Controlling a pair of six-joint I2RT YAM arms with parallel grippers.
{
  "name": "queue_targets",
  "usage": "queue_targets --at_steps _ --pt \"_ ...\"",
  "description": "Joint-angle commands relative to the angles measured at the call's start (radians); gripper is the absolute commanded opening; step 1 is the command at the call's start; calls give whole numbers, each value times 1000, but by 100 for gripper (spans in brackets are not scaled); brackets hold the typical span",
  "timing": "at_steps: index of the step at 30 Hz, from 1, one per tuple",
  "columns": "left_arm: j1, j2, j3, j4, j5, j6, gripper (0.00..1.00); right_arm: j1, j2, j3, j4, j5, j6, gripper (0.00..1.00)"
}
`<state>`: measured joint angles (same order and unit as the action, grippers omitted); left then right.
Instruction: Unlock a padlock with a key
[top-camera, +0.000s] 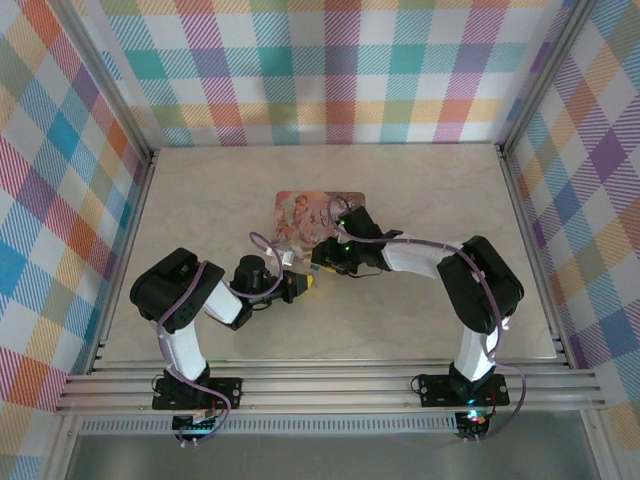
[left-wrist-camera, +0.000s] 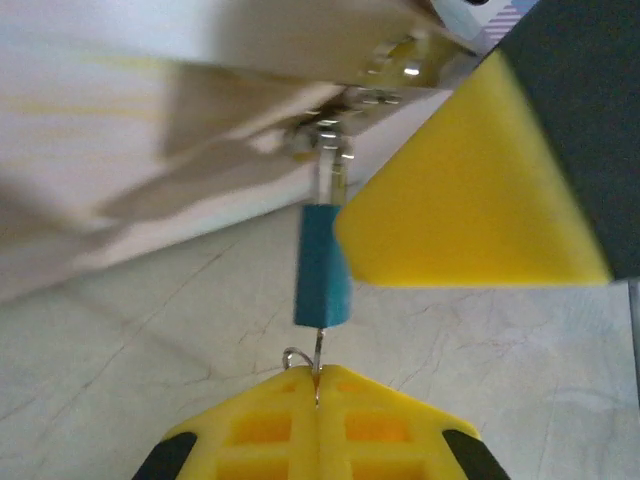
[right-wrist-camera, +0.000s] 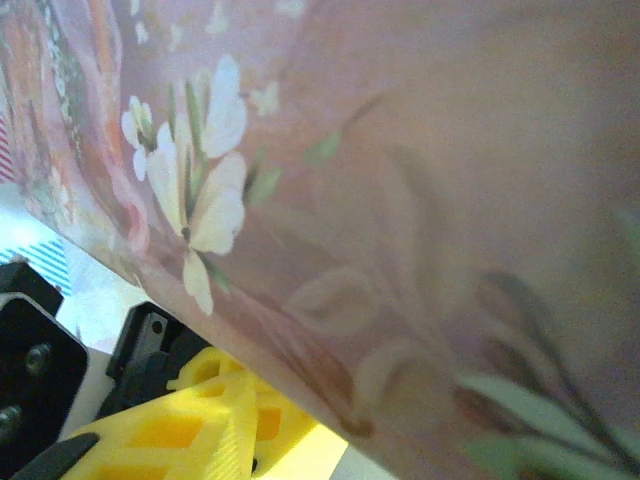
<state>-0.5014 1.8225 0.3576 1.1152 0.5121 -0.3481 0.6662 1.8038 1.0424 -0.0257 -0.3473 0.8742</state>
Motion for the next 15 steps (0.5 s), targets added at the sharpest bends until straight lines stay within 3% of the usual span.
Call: queue_targets --at_steps 1,6,15 --pt "-6 18 -16 5 -16 12 0 -4 -23 -51 -63 22 109 51" --pt "-6 -2 -19 -16 -21 11 0 14 -48 -56 -65 84 114 58" --pt "-6 -22 -12 -41 -31 -7 0 60 -14 -58 -10 153 182 58"
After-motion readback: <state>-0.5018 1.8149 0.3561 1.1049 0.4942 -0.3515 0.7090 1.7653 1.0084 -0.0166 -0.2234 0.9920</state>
